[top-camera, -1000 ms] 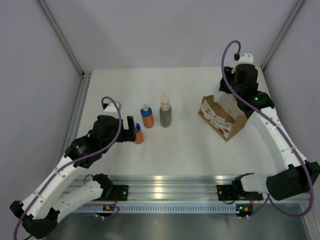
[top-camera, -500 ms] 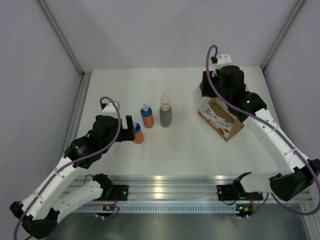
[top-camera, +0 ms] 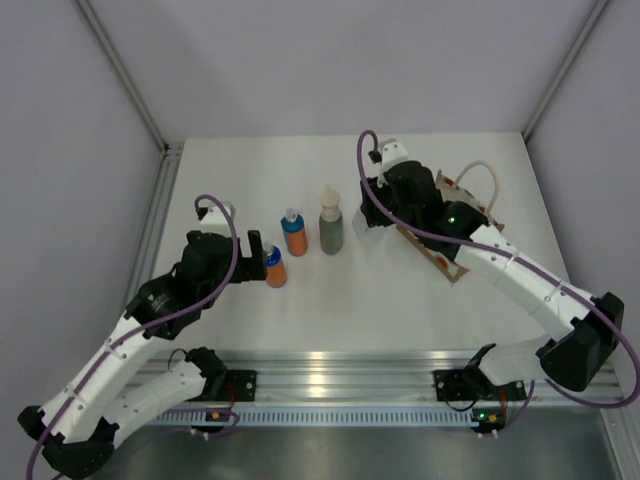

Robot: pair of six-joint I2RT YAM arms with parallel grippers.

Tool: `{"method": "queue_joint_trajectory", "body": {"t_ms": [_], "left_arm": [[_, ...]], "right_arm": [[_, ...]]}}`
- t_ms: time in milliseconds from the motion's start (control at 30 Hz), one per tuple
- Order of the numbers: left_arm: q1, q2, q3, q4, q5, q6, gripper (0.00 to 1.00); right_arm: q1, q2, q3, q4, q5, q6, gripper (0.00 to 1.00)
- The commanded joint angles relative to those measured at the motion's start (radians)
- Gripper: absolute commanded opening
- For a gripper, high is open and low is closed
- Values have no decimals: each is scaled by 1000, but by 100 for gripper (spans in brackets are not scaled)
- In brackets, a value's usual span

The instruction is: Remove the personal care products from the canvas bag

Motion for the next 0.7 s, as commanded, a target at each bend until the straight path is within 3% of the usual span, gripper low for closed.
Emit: {"method": "queue_joint_trajectory", "body": {"t_ms": [0, 333, 667], "left_arm": [[3, -20, -4, 41, -40, -1, 98], [3, -56, -7, 40, -83, -11, 98], [3, -57, -7, 40, -81, -11, 98]], "right_arm": [[66, -46, -37, 200, 44, 48, 0], [187, -4, -155, 254, 153, 90, 0], [222, 122, -140, 275, 121, 116, 0]]}}
